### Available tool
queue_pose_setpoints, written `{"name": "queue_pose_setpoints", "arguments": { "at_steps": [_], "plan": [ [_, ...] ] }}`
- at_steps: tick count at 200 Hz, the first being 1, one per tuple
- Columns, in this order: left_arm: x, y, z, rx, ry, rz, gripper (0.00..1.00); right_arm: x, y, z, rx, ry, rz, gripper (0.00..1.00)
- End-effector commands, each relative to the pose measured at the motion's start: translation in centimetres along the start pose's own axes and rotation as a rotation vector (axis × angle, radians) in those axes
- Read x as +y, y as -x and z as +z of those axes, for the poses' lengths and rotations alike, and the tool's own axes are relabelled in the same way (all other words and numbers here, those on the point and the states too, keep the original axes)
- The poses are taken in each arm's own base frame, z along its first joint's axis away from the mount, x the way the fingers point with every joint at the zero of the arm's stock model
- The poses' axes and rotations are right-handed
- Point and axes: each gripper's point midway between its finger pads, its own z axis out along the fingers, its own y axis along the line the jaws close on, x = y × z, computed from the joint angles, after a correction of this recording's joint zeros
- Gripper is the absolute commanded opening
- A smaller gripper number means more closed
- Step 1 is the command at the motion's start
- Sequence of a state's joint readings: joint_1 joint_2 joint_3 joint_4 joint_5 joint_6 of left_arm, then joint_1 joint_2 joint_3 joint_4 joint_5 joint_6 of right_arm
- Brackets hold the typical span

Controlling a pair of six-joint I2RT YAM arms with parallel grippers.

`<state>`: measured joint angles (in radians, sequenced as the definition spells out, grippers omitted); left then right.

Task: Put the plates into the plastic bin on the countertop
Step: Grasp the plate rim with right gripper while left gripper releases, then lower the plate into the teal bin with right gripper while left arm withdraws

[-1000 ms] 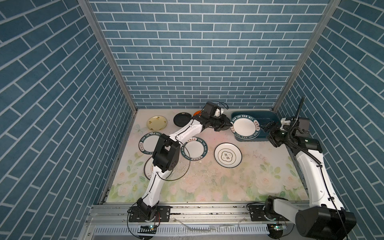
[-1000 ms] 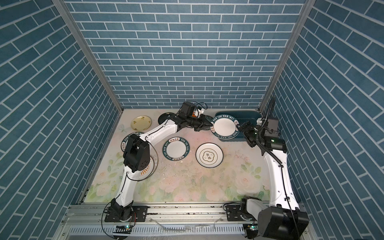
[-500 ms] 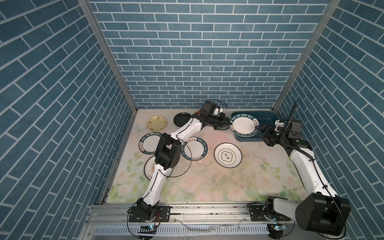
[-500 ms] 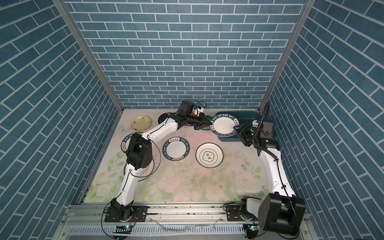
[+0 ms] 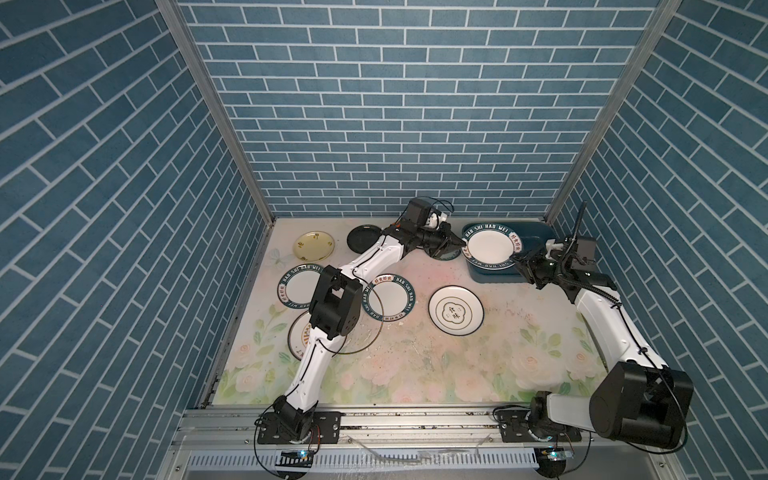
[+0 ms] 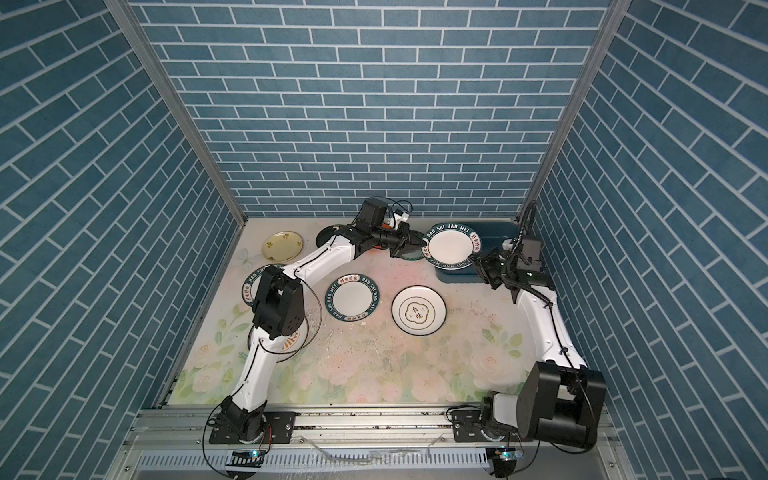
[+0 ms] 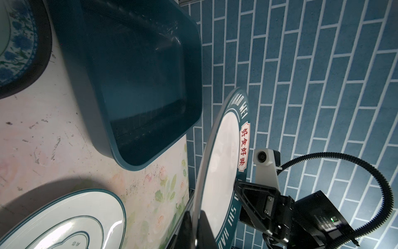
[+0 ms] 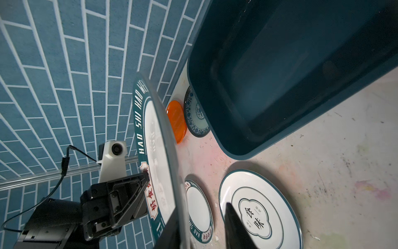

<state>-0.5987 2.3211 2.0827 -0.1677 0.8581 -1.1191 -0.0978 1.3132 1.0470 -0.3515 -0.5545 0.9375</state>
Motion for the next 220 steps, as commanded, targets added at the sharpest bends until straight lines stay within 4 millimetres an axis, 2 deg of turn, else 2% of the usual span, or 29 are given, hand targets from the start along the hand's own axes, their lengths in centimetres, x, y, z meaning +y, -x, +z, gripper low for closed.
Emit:
{"name": "queue_pose_setpoints", "arguments": {
  "at_steps": [1,30,80,114,126,141,147,152,161,181,220],
  "plan": [
    [-2.4,0.3,-0.7,-0.003,-0.069,0.038,0.02,1.1,1.0,-0.3,-0.018,0.008,-0.023,0.28],
    [-2.3,0.5,-0.7,-0.012,-0.064,0.039,0.02,0.9,1.0,-0.3,-0.011,-0.014,-0.028,0.23],
    [-1.8,0.6,-0.7,-0.025,-0.049,0.035,0.04,0.5,1.1,0.3,0.008,-0.026,-0.014,0.00],
    [-1.8,0.7,-1.0,-0.041,-0.045,0.039,0.08,0.5,1.2,0.5,0.013,-0.030,-0.010,0.00],
    [-1.9,0.8,-1.2,-0.048,-0.048,0.045,0.17,0.6,1.2,0.5,0.013,-0.027,-0.011,0.00],
    [-2.2,1.0,-1.6,-0.062,-0.056,0.057,0.38,0.7,1.3,0.4,0.010,-0.026,-0.013,0.00],
    [-2.3,1.2,-1.9,-0.074,-0.060,0.062,0.54,0.7,1.3,0.5,0.009,-0.027,-0.012,0.00],
    [-2.4,1.4,-2.3,-0.087,-0.063,0.067,0.63,0.7,1.3,0.4,0.008,-0.027,-0.013,0.00],
    [-2.7,1.8,-3.0,-0.109,-0.072,0.081,0.73,0.6,1.3,0.4,0.005,-0.029,-0.013,0.00],
    [-3.3,2.5,-4.9,-0.160,-0.093,0.110,0.86,0.6,1.5,0.5,0.001,-0.032,-0.013,0.00],
    [-5.0,2.2,-9.4,-0.220,-0.104,0.238,0.95,0.4,2.3,1.2,-0.004,-0.051,-0.017,0.00]
  ]
}}
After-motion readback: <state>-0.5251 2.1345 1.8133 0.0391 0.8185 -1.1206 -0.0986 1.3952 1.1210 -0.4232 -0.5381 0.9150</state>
